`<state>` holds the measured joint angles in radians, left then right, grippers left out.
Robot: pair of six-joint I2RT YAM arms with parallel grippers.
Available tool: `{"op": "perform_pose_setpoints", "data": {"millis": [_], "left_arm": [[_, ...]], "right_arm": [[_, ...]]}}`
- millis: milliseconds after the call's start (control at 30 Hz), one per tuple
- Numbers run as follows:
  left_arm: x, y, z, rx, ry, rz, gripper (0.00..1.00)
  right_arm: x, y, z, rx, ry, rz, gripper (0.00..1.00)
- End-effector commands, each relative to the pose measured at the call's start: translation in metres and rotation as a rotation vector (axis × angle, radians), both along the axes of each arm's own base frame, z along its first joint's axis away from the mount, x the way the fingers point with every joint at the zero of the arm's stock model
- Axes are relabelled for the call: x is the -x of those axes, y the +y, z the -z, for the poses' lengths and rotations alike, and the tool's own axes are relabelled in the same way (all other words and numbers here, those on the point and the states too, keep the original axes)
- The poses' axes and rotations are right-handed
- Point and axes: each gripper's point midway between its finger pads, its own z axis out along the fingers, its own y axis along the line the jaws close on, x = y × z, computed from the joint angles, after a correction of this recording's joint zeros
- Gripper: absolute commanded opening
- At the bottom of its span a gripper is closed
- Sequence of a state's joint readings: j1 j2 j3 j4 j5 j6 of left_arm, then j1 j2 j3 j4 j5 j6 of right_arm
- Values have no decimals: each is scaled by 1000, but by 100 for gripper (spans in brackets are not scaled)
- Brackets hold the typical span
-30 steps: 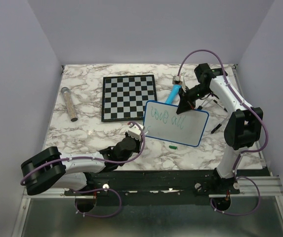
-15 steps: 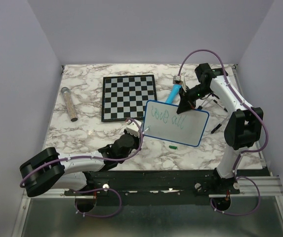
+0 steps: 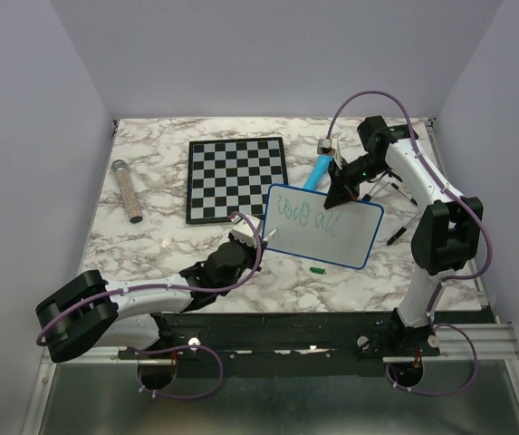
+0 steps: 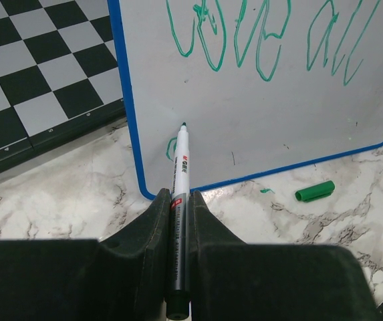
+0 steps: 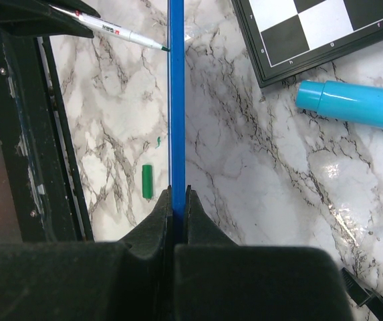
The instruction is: Write a sentence on the whiteboard
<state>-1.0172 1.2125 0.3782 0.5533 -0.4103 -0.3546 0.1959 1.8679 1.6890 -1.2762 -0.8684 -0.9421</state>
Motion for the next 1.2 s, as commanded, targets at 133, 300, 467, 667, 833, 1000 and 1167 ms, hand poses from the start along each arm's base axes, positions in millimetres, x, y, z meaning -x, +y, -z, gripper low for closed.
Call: {"op": "perform_pose_setpoints", "data": {"millis": [133,300,467,667,833,1000,1167], "left_arm": [[0,-3,-2,11,16,6,0],[2,-2,9,-13,53,10,0],[5,-3,21,-30,92,21,0],[6,-5,30,-48,123,34,0],[8,-11,22,-7,110,64,0],[12,-15,-11,100,48,100,0],[9,-10,-26,137,20,87,0]], "right_arm": [[-1,-1,-3,-4,-13,2,1],[-1,-1,-3,-5,-13,2,0],[0,-1,-3,-7,-13,2,0],[0,-1,-3,-7,-14,1,1],[0,-1,-3,-6,-11,1,1],[0,-1,-3,-5,-11,-1,1],[0,0,-3,-9,-9,-2,0]]}}
